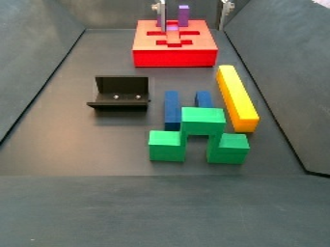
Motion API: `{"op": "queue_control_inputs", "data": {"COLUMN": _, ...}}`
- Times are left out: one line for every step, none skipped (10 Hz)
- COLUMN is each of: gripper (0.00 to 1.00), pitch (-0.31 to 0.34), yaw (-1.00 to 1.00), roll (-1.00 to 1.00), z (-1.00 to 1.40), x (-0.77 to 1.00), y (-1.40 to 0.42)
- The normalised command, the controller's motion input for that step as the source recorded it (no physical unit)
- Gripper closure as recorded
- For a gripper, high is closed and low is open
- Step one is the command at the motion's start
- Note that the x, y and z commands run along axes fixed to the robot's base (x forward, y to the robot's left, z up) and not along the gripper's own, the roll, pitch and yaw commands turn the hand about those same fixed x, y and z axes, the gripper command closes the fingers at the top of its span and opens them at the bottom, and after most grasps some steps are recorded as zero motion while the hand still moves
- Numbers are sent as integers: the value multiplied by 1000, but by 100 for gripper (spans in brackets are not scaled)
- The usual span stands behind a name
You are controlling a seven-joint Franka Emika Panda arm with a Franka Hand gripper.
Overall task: Pick up the blue object. Move up. Place the blue object on the fixture. Regrasp the blue object. Move to above the board. Insert the blue object.
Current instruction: Pick up the blue object.
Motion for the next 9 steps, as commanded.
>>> {"op": "queue_control_inputs", "data": {"gripper": 0, "pitch": -43, "yaw": -200, "roll": 0, "z": -314, "x": 649, "y": -391}}
{"op": "queue_control_inputs", "data": {"gripper": 0, "pitch": -51, "yaw": -254, "roll": 0, "z": -523, "x": 734, "y": -437}}
{"op": "queue_control_inputs", "data": {"gripper": 0, "pitch": 0, "yaw": -186, "roll": 0, "z": -654, "x": 931, "y": -166}}
{"op": "queue_control_inputs", "data": {"gripper": 0, "pitch": 10, "yaw": -83, "roll": 0, "z": -720, "x": 1000, "y": 0}}
{"op": "queue_control_inputs", "data": {"gripper": 0, "pitch": 101, "yaw": 0, "roll": 0, "z": -797, "x": 1000, "y": 100}}
{"op": "queue_control_inputs", "data": {"gripper": 0, "pitch": 169, "yaw": 0, "roll": 0, "z": -831, "x": 1000, "y": 151}}
{"op": "queue_control_inputs", "data": {"gripper": 0, "pitch": 214, "yaw": 49, "roll": 0, "z": -803, "x": 1000, "y": 51}}
{"op": "queue_control_inputs", "data": {"gripper": 0, "pitch": 196, "yaw": 134, "roll": 0, "z": -797, "x": 863, "y": 0}}
{"op": "queue_control_inputs", "data": {"gripper": 0, "pitch": 119, "yaw": 157, "roll": 0, "z": -794, "x": 477, "y": -149}}
